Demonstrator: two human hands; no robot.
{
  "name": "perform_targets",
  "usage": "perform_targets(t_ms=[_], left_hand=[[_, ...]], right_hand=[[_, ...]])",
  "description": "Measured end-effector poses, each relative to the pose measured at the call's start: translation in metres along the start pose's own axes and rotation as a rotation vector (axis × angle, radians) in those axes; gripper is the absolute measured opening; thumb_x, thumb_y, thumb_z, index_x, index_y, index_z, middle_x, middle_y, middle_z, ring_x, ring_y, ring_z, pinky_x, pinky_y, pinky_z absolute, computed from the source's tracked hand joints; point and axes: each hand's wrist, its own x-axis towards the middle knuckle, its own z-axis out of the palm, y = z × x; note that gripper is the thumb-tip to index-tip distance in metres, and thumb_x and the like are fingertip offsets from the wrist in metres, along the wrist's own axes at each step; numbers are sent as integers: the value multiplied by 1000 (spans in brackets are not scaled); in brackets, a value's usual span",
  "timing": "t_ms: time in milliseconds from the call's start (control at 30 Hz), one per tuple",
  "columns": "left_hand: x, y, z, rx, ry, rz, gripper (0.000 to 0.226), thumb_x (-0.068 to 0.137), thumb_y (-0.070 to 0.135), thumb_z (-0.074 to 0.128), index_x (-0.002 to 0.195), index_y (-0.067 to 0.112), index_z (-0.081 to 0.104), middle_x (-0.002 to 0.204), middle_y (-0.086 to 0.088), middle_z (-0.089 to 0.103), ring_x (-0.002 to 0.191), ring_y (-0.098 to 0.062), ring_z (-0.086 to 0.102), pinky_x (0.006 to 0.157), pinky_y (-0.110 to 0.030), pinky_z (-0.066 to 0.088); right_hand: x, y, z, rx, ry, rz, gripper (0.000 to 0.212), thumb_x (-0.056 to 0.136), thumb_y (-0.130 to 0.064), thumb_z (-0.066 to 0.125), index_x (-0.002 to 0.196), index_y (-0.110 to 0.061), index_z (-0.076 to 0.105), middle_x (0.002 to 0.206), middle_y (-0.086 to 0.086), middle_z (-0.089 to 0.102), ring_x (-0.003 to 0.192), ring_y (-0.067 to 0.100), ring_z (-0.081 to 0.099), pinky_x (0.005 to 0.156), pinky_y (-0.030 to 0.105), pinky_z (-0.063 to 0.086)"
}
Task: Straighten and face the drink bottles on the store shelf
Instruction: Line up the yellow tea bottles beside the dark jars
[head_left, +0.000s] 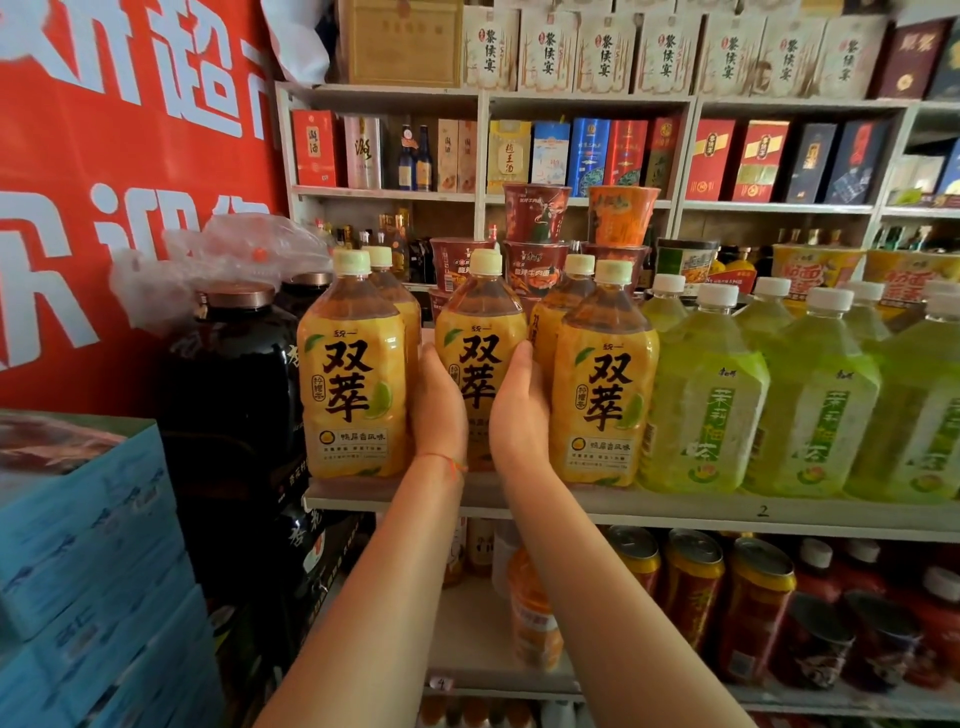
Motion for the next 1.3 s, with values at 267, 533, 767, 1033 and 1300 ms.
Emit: perform_targets(t_ms=[267,533,767,1033,1300], left_hand=[[9,-4,-8,-26,-181,65,39,104,57,36,130,36,57,123,17,61,114,0,54,101,-29,41],[7,-6,-9,104,-239,146,48,89,68,54,128,40,62,122,27,63,116,6,55,102,-28,42],[-2,-10,-13,73,-194,125,43,87,65,62,122,40,67,113,24,70,109,3,62,97,-29,49],[-23,-7,-21,51,-201,103,12,92,54,64,101,47,65,90,40,67,83,23,59,76,-16,44],[-33,1,-29,90,-199,98,37,85,66,63,113,43,69,108,24,70,105,2,63,90,-30,50]], right_hand=[[5,-9,-6,19,-63,2,56,105,-55,26,155,-30,30,159,-6,34,147,16,28,120,31,18],[2,-9,-3,31,-67,-15,53,102,-58,32,147,-32,42,150,-10,45,141,12,37,110,25,24],[-5,-10,-6,22,-80,27,58,97,-65,38,146,-35,46,148,-12,49,137,11,42,116,38,31],[-22,-18,-20,81,-117,63,48,99,-59,40,139,-35,52,126,-19,52,118,2,43,102,28,33],[-34,-20,-22,68,-105,90,58,97,-63,39,146,-34,44,145,-12,47,122,4,39,105,33,32]])
